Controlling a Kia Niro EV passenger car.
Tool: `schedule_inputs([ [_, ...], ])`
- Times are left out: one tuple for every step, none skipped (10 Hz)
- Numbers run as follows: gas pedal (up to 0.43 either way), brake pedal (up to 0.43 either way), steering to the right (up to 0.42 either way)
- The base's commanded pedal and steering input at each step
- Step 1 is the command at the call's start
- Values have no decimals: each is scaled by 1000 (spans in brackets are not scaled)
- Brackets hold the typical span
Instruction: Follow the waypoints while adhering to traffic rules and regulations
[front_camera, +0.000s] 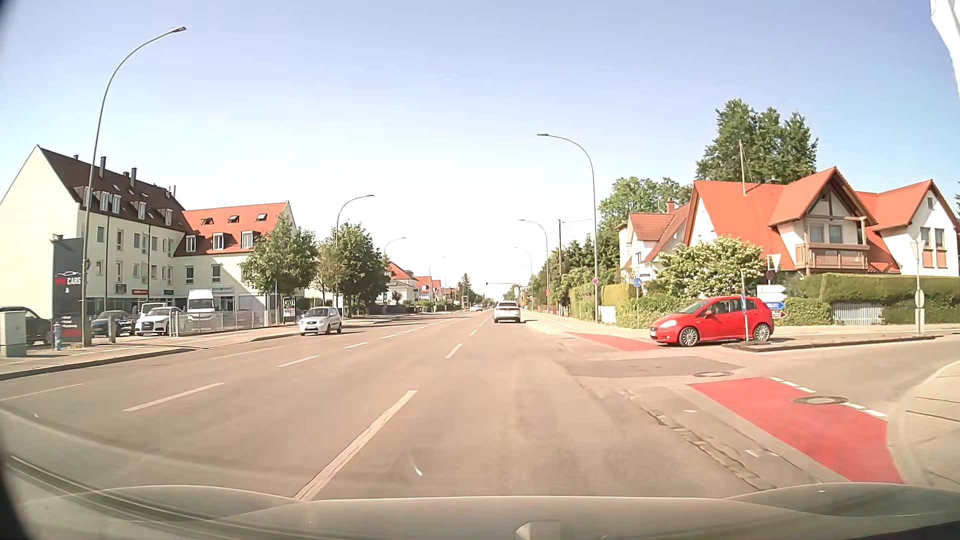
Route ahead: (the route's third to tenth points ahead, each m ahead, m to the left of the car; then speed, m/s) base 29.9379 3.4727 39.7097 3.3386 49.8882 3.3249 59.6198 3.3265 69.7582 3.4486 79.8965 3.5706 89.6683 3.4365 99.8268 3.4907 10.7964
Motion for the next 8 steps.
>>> schedule_inputs([
  [150,0,-6],
  [150,0,-6],
  [150,0,-3],
  [150,0,0],
  [150,0,0],
  [150,0,0],
  [150,0,-1],
  [150,0,-2],
])
